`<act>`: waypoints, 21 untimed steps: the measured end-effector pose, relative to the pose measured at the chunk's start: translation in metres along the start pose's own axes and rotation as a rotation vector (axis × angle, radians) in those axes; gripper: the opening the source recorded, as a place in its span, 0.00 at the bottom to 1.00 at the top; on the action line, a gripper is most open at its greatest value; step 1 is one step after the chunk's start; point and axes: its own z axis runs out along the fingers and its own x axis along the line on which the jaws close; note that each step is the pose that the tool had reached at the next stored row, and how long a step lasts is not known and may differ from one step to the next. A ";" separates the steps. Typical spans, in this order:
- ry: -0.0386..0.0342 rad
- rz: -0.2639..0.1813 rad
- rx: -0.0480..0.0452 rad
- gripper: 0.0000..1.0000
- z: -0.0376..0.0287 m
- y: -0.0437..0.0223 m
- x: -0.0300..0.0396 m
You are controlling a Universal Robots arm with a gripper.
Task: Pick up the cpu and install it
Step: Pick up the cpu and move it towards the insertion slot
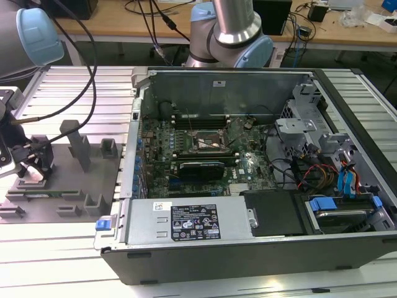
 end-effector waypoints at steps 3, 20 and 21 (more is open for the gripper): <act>-0.0001 0.000 0.0000 0.54 0.0000 0.0000 0.0000; -0.0001 0.000 -0.0001 0.54 -0.0257 0.0013 -0.0007; -0.0001 0.000 0.0000 0.54 -0.0257 0.0013 -0.0007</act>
